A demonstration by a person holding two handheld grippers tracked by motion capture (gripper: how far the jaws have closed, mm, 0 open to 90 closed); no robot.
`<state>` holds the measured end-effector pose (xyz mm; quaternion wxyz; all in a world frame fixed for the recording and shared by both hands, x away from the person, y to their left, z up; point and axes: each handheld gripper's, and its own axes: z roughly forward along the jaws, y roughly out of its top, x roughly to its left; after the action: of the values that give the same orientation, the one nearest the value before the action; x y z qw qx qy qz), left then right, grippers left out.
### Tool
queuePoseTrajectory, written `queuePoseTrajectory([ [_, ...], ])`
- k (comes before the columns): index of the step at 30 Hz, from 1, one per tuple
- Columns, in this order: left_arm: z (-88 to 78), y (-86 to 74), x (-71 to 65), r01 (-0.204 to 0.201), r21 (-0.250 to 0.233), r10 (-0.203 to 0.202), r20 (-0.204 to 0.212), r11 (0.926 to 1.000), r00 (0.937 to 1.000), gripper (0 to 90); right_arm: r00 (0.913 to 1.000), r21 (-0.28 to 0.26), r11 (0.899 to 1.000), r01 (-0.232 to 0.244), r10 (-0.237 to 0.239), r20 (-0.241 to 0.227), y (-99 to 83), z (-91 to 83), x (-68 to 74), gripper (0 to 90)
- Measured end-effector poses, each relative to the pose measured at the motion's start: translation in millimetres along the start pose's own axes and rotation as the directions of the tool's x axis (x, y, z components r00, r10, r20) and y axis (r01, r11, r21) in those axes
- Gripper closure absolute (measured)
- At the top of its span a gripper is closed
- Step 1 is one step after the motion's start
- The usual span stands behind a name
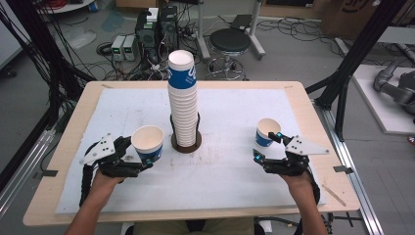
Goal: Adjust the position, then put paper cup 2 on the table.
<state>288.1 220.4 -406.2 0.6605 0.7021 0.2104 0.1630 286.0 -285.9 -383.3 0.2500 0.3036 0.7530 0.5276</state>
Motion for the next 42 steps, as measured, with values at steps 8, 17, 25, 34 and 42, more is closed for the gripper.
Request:
queuePoseTrajectory([
  [8, 0.3, 1.1, 1.9, 0.001, -0.009, -0.001, -0.003, 1.0000, 1.0000, 23.9, 1.0000, 0.013, 1.000, -0.001, 0.001, -0.008, -1.4, 2.4, 1.4, 19.0],
  [17, 0.4, 1.7, 2.6, 0.000, -0.013, 0.000, -0.011, 0.9999, 0.9999, 23.9, 1.0000, 0.012, 1.000, 0.003, -0.002, -0.002, -2.4, -1.7, 1.3, 19.1],
  [25, -5.9, -1.4, 12.3, 0.003, -0.033, -0.005, -0.056, 0.9994, 0.9984, 23.9, 1.0000, 0.016, 1.000, 0.002, -0.002, -0.003, -3.7, 0.2, 1.5, 19.0],
  [34, -17.9, -3.3, 34.1, -0.002, -0.063, -0.008, -0.155, 0.9980, 0.9879, 23.9, 0.9997, 0.029, 0.999, 0.016, -0.016, -0.017, -6.5, 1.7, 5.9, 19.1],
  [42, -21.1, -10.9, 58.0, 0.034, -0.071, -0.051, -0.261, 0.9969, 0.9639, 23.7, 0.9997, 0.020, 1.000, 0.020, -0.020, -0.012, -5.9, 0.5, 6.4, 19.1],
])
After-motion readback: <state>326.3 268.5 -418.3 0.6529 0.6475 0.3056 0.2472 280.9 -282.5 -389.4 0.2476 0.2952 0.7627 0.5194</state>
